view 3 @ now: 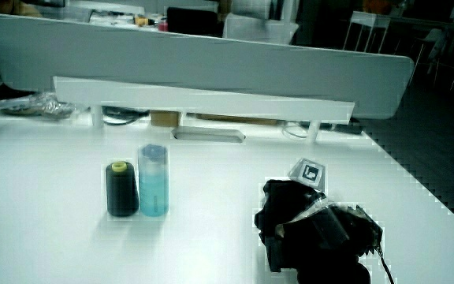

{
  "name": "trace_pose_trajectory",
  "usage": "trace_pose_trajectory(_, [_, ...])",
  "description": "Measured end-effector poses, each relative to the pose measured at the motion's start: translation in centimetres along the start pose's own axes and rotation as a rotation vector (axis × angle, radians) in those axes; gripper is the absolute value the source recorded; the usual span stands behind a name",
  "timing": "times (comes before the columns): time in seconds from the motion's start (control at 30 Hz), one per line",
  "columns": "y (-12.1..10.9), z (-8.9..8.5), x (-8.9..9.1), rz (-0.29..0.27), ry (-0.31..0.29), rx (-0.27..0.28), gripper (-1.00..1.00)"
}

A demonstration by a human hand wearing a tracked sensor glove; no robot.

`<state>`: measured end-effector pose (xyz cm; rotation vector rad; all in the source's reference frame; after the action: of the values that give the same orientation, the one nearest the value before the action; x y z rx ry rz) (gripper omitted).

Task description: Place paper clip

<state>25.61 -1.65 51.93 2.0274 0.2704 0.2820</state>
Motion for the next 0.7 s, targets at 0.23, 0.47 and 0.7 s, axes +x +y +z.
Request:
trace_pose_trajectory(0.23, [1.0, -0.9, 1.1, -0.044, 0.018, -0.022, 0.00])
trace_pose_trajectory(0.47, [2.3, -2.3, 2.6, -0.083, 0.037, -0.078, 0.00])
trace_pose_trajectory(0.7, [3.1, -3.4, 3.5, -0.096, 0.044, -0.105, 0.00])
